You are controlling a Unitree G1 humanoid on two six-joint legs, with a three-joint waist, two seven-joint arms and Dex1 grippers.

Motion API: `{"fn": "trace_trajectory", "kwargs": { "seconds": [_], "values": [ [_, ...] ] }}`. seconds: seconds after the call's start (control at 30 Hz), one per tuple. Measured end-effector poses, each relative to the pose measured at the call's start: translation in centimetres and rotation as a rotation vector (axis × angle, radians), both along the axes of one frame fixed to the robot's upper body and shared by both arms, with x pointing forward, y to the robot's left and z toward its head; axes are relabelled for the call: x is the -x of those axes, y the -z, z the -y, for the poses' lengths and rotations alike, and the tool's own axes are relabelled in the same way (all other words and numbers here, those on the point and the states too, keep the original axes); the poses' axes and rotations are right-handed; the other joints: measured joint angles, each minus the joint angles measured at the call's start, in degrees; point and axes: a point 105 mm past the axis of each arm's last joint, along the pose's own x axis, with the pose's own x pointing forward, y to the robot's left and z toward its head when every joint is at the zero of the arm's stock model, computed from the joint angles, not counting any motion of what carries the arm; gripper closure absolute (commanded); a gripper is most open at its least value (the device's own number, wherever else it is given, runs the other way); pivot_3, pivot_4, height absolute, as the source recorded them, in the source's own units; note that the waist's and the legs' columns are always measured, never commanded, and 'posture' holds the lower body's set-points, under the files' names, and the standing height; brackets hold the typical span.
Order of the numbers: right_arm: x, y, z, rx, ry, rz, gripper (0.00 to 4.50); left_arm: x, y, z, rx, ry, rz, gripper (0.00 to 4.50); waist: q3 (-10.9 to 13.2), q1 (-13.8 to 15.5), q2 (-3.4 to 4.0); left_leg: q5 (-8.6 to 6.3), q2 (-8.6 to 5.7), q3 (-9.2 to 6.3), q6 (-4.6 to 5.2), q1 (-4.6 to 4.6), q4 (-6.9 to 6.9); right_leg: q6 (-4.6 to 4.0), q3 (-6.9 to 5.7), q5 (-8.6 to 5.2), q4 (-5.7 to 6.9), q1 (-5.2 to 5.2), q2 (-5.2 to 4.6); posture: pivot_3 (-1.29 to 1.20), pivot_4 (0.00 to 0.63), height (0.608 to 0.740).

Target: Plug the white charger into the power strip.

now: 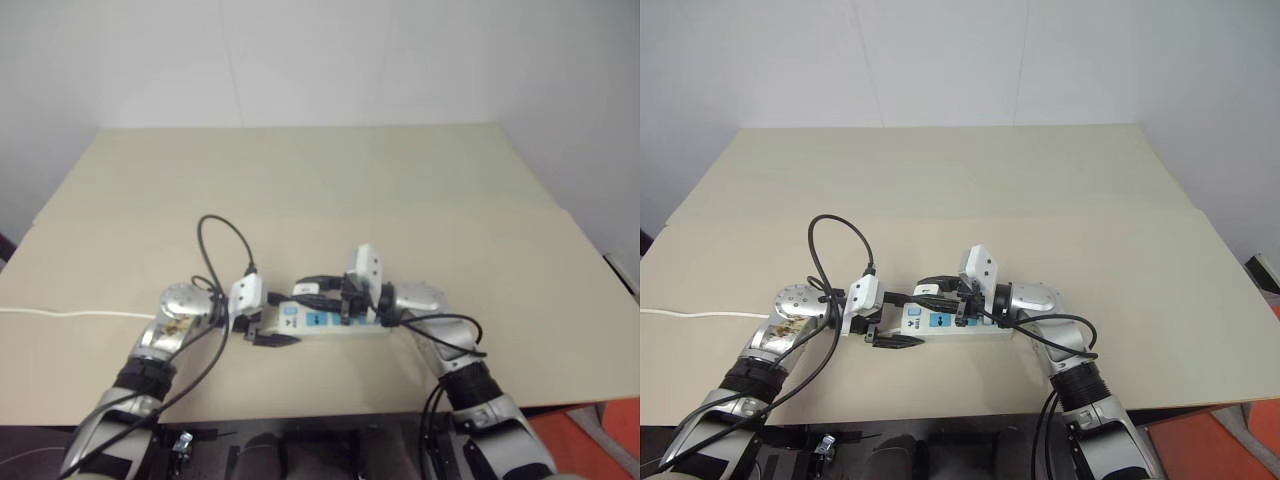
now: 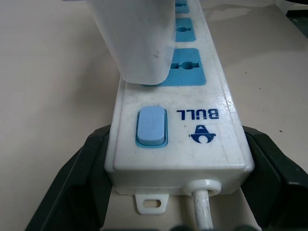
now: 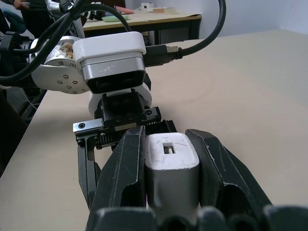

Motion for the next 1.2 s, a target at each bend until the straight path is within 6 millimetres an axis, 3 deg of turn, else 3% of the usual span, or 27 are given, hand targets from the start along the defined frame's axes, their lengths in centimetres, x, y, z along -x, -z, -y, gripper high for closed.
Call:
{"fn": "trace_trajectory", "kwargs": {
  "seconds": [1.2],
  "values": [
    [0.4, 0.6, 1.7, 0.065, -0.038, 0.032, 3.38, 0.1, 0.0, 0.3, 0.005, 0.009, -0.005, 1.21, 0.0, 0.2, 0.00, 0.00, 0.00, 0.00, 0.00, 0.00, 0.00, 0.00, -0.01, 0.00, -0.03, 0.02, -0.01, 0.00, 0.150, 0.740]
  ]
}}
